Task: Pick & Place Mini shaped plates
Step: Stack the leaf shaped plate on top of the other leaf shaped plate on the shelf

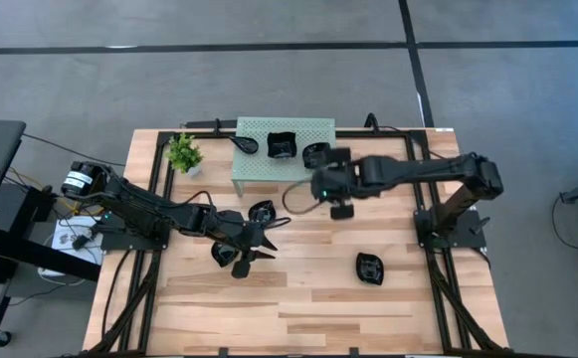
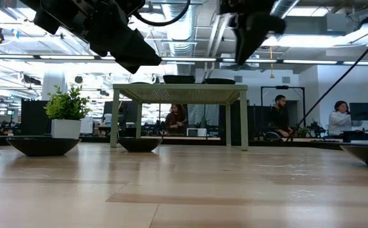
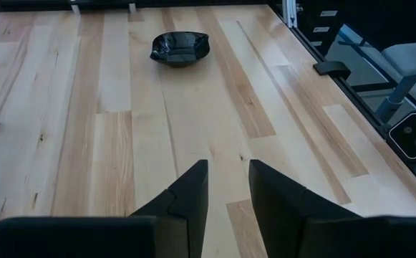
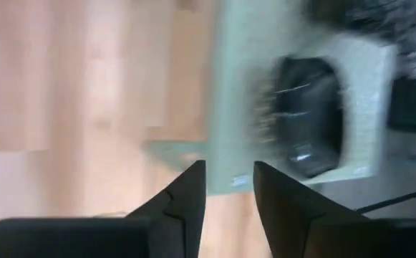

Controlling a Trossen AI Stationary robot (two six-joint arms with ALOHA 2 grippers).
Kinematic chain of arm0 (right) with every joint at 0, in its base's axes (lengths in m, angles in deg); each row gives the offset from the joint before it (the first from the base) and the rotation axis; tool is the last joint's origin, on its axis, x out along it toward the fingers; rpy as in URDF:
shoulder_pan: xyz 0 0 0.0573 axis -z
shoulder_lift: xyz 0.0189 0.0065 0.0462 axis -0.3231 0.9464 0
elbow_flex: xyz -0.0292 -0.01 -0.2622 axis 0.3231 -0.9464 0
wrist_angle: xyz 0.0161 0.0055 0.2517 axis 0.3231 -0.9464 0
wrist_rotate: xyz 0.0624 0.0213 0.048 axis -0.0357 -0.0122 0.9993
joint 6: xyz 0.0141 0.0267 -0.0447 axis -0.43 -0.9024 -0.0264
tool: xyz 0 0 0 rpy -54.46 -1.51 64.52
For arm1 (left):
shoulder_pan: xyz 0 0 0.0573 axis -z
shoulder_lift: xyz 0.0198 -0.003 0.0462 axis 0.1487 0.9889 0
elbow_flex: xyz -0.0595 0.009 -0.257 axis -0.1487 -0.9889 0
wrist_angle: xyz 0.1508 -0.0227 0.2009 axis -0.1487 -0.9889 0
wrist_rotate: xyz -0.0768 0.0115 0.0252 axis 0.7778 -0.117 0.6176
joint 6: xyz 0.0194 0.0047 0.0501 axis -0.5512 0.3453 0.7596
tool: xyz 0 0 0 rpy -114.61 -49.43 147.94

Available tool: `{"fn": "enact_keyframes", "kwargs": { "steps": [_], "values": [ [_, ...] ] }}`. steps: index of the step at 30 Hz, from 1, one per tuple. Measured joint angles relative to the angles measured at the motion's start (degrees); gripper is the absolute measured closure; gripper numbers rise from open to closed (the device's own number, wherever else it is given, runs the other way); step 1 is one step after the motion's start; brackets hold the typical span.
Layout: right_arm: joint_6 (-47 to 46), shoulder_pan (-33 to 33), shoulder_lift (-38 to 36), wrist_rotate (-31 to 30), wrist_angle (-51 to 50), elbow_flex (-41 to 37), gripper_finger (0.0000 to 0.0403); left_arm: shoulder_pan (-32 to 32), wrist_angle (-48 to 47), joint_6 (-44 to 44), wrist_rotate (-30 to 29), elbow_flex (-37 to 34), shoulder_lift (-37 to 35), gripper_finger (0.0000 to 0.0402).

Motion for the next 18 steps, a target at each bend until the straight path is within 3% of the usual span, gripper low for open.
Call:
{"fn": "enact_keyframes", "kwargs": {
  "steps": [7, 18],
  "values": [
    [-37.4, -10.8, 0.0, 15.8, -6.1, -0.4, 0.0292, 0.0, 0.0, -1.3, 0.0, 0.0, 0.0, 0.0298],
    [-81.1, -26.5, 0.2, 19.9, -1.3, -13.9, 0.0294, 0.1, 0.0, -2.1, 0.0, 0.0, 0.0, 0.0298]
  ]
}}
